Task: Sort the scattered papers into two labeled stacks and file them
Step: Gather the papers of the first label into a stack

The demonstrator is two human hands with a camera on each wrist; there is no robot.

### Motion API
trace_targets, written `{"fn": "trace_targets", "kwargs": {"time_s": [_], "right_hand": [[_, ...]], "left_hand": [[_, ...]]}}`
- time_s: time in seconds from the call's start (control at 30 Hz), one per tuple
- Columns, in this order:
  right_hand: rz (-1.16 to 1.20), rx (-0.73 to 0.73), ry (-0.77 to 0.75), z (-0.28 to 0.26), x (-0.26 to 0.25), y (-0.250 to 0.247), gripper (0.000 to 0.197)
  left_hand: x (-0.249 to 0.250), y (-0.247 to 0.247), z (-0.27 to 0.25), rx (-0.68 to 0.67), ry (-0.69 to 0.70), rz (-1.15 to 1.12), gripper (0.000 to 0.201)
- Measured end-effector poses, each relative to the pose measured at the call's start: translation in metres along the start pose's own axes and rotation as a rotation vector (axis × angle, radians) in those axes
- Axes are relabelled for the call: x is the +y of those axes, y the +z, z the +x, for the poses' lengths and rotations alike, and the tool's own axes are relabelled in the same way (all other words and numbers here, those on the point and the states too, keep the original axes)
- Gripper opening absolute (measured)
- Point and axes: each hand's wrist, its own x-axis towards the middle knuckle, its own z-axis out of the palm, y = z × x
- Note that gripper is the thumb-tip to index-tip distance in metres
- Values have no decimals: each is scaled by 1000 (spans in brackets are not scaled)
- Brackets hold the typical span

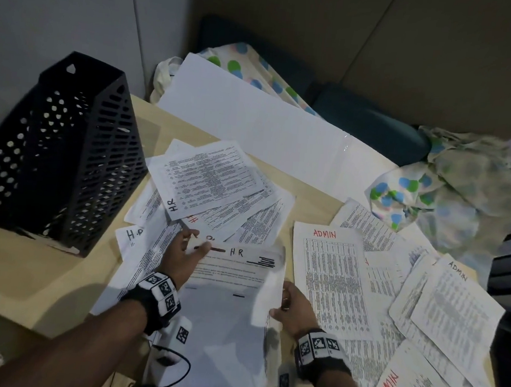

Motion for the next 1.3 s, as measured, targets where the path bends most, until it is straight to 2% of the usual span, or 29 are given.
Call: {"fn": "trace_targets", "kwargs": {"time_s": [0.1,0.17,0.2,0.23,0.3,0.37,0.43,0.53,0.57,0.63,0.7,0.77,0.83,0.93,1.0,1.07,1.13,1.2,1.3], "right_hand": [[-42,-57,-34,-6,-6,6,75],[85,-111,-53,-8,-10,8,81],[202,-130,-76,-8,-12,8,77],[313,-101,-91,-6,-16,8,71],[466,68,-71,-1,-25,8,63],[432,207,-33,5,-33,7,62],[376,254,-63,7,-44,5,63],[311,257,-226,12,-56,-6,81],[245,260,-281,14,-59,-10,77],[133,275,-336,20,-63,-13,54],[153,305,-316,22,-65,-10,31],[140,386,-298,21,-63,-6,17],[120,465,-293,22,-56,1,13],[233,512,-226,22,-51,8,6],[329,524,-181,22,-55,8,13],[390,529,-156,19,-62,4,14],[443,505,-129,18,-60,2,23],[472,414,-73,15,-52,3,37],[349,233,-27,6,-34,12,46]], "left_hand": [[-4,0,-6,-68,8,1,33],[-2,0,-9,-81,38,-11,33],[-1,1,-10,-91,53,-27,31],[0,2,-11,-100,73,-37,29],[1,3,-13,-118,109,-15,25],[2,6,-15,-143,130,15,26],[1,8,-16,-172,160,56,37],[5,8,-20,-229,196,124,47],[6,8,-21,-247,204,116,48],[7,7,-20,-242,198,85,41],[7,6,-18,-189,197,99,32],[7,5,-17,-164,182,96,29],[6,5,-18,-156,168,78,35],[1,6,-20,-162,106,19,53],[-1,7,-22,-194,56,-8,48],[-4,7,-23,-174,43,63,25],[-2,8,-26,-127,6,38,12],[1,8,-27,-100,-57,-67,12],[5,9,-23,-39,-96,-88,14]]}}
